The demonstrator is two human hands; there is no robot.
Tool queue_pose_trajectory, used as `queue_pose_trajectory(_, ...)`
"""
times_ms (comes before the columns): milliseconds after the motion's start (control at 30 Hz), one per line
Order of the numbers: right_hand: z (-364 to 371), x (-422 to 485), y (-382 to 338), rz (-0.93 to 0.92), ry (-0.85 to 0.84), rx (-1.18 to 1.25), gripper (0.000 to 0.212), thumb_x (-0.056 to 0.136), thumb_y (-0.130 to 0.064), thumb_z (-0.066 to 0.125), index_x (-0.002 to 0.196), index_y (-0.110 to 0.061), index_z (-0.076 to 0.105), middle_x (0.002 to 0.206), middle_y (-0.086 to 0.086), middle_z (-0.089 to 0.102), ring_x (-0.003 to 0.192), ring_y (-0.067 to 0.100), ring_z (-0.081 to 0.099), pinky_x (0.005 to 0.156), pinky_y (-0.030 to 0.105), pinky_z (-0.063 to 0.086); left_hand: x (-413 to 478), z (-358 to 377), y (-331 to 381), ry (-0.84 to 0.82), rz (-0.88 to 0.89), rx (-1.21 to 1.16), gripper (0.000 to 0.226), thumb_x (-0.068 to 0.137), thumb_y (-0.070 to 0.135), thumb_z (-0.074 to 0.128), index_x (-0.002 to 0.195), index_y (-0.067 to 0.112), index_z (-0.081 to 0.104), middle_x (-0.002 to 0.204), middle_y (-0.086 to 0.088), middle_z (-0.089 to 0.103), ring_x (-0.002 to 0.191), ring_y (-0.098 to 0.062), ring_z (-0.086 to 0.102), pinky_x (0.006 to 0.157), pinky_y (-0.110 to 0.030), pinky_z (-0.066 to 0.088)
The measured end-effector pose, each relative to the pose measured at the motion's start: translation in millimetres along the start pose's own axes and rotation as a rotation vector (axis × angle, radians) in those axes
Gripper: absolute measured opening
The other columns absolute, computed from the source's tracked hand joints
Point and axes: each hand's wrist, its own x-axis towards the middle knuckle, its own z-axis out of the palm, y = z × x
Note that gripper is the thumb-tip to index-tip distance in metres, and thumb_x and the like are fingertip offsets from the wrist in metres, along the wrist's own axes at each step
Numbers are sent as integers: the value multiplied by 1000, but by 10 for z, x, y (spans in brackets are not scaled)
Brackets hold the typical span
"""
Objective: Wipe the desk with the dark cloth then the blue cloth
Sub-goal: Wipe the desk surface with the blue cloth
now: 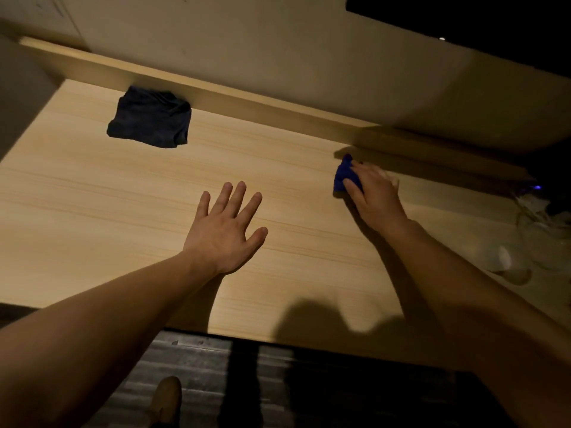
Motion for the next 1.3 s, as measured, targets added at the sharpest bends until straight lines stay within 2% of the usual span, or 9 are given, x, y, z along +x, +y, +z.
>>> queue_pose_trajectory(100,177,569,140,7,-57,-141,46,109,-48,38,147,-25,50,145,9,57,136,31,44,104,51,31,-1,21,-5,7,0,2,78,99,80,1,166,43,-12,175,2,-18,160,-21,-25,128,-56,-11)
queue_pose_trajectory(200,325,787,209,91,-166,-131,58,101,-67,23,151,-41,38,154,5,47,143,31,38,110,59,23,-7,34,-6,17,-3,4,77,100,79,3,166,43,-10,176,3,-17,160,-20,-25,128,-55,-12)
queue_pose_trajectory(300,386,735,253,94,-185,-125,69,94,-79,13,155,-48,26,167,-2,31,153,27,24,116,58,14,-12,17,0,15,-8,-4,77,100,79,5,167,43,-9,176,3,-16,160,-20,-24,128,-54,-12)
queue_pose_trajectory(400,374,585,239,64,-200,-146,66,96,-78,11,157,-55,14,172,-8,19,157,23,12,120,57,6,-19,4,2,10,-8,0,77,100,78,5,167,42,-9,176,2,-16,161,-20,-23,128,-55,-12)
queue_pose_trajectory(600,388,-70,120,18,-198,-164,64,100,-73,13,160,-53,20,174,-11,7,159,21,3,121,58,6,-20,11,3,12,-8,-3,77,101,78,7,167,43,-7,176,2,-14,161,-20,-23,128,-54,-12)
queue_pose_trajectory(967,487,-1549,-88,-23,-238,-141,52,102,-74,8,153,-68,-1,171,-22,-11,158,10,-15,121,47,-6,-15,5,1,-13,3,0,79,99,79,1,167,42,-9,176,1,-15,161,-22,-21,128,-58,-9)
queue_pose_trajectory(1133,504,-2105,-242,-18,-247,-120,52,103,-73,8,155,-66,3,171,-22,-8,157,8,-18,119,41,-8,3,-14,-30,-44,14,14,80,97,80,-1,167,41,-11,176,0,-17,161,-24,-21,128,-59,-10)
queue_pose_trajectory(1200,493,-2308,-320,-11,-256,-92,55,103,-72,8,157,-62,10,170,-22,-5,157,6,-17,118,38,-7,58,-40,-54,-105,23,20,81,97,80,0,166,40,-15,175,-1,-21,160,-26,-23,127,-60,-12)
queue_pose_trajectory(1300,455,-2607,-437,3,-253,-24,55,104,-68,17,158,-55,23,169,-23,5,157,4,-8,115,35,5,108,-166,-77,-236,61,45,80,100,77,6,165,36,-19,173,-6,-27,158,-29,-27,126,-60,-14)
